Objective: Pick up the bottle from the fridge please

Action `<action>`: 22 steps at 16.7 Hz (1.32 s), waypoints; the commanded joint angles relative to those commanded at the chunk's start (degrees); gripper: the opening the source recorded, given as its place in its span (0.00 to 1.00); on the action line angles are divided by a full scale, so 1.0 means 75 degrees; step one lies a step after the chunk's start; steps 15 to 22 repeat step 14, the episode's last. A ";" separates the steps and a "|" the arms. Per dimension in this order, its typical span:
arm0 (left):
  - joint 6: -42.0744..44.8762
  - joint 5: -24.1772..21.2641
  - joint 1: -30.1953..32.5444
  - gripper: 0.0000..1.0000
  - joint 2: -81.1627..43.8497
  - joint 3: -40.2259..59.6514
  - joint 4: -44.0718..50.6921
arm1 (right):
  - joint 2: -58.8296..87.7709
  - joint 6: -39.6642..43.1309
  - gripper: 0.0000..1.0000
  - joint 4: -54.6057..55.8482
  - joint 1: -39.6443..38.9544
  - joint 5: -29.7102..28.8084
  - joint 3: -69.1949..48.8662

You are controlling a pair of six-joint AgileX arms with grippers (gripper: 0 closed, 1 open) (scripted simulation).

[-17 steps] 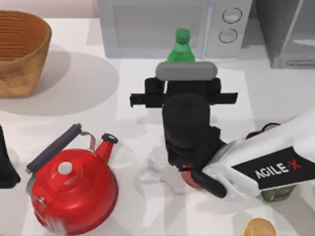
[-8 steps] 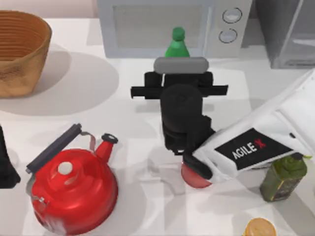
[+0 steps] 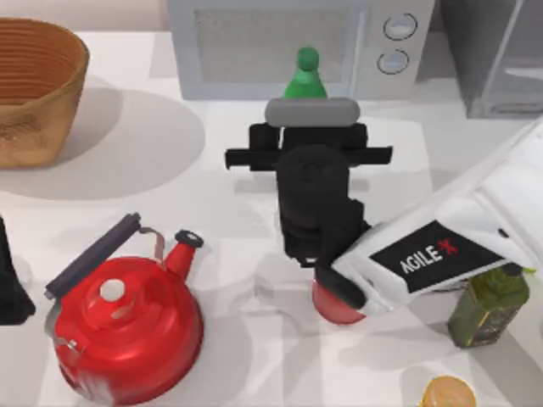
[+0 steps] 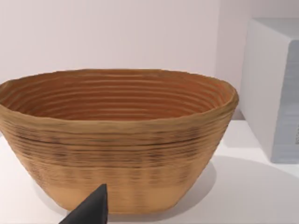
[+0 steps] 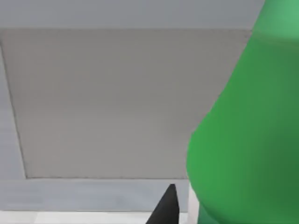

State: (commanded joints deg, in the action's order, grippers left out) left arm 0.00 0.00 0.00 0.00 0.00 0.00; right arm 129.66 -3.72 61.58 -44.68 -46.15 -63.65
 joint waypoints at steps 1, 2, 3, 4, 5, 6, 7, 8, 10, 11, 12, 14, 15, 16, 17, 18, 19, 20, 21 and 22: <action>0.0000 0.0000 0.0000 1.00 0.0000 0.0000 0.0000 | 0.0000 0.0000 0.45 0.0000 0.0000 0.0000 0.0000; 0.0000 0.0000 0.0000 1.00 0.0000 0.0000 0.0000 | 0.0000 0.0000 0.53 0.0000 0.0000 0.0000 0.0000; 0.0000 0.0000 0.0000 1.00 0.0000 0.0000 0.0000 | 0.0000 0.0000 0.60 0.0000 0.0000 0.0000 0.0000; 0.0000 0.0000 0.0000 1.00 0.0000 0.0000 0.0000 | 0.0000 0.0000 0.68 0.0000 0.0000 0.0000 0.0000; 0.0000 0.0000 0.0000 1.00 0.0000 0.0000 0.0000 | 0.0000 0.0000 0.75 0.0000 0.0000 0.0000 0.0000; 0.0000 0.0000 0.0000 1.00 0.0000 0.0000 0.0000 | 0.0000 0.0000 0.83 0.0000 0.0000 0.0000 0.0000; 0.0000 0.0000 0.0000 1.00 0.0000 0.0000 0.0000 | 0.0000 0.0000 0.90 0.0000 0.0000 0.0000 0.0000; 0.0000 0.0000 0.0000 1.00 0.0000 0.0000 0.0000 | 0.0000 0.0000 0.98 0.0000 0.0000 0.0000 0.0000; 0.0000 0.0000 0.0000 1.00 0.0000 0.0000 0.0000 | 0.0000 0.0000 1.00 0.0000 0.0000 0.0000 0.0000; 0.0000 0.0000 0.0000 1.00 0.0000 0.0000 0.0000 | 0.0000 0.0000 1.00 0.0000 0.0000 0.0000 0.0000; 0.0000 0.0000 0.0000 1.00 0.0000 0.0000 0.0000 | 0.0000 0.0000 1.00 0.0000 0.0000 0.0000 0.0000; 0.0000 0.0000 0.0000 1.00 0.0000 0.0000 0.0000 | 0.0000 0.0000 1.00 0.0000 0.0000 0.0000 0.0000; 0.0000 0.0000 0.0000 1.00 0.0000 0.0000 0.0000 | 0.0000 0.0000 1.00 0.0000 0.0000 0.0000 0.0000; 0.0000 0.0000 0.0000 1.00 0.0000 0.0000 0.0000 | 0.0000 0.0000 1.00 0.0000 0.0000 0.0000 0.0000; 0.0000 0.0000 0.0000 1.00 0.0000 0.0000 0.0000 | 0.0000 0.0000 1.00 0.0000 0.0000 0.0000 0.0000; 0.0000 0.0000 0.0000 1.00 0.0000 0.0000 0.0000 | 0.0000 0.0000 1.00 0.0000 0.0000 0.0000 0.0000; 0.0000 0.0000 0.0000 1.00 0.0000 0.0000 0.0000 | 0.0000 0.0000 1.00 0.0000 0.0000 0.0000 0.0000; 0.0000 0.0000 0.0000 1.00 0.0000 0.0000 0.0000 | 0.0000 0.0000 1.00 0.0000 0.0000 0.0000 0.0000; 0.0000 0.0000 0.0000 1.00 0.0000 0.0000 0.0000 | 0.0000 0.0000 1.00 0.0000 0.0000 0.0000 0.0000; 0.0000 0.0000 0.0000 1.00 0.0000 0.0000 0.0000 | 0.0000 0.0000 1.00 0.0000 0.0000 0.0000 0.0000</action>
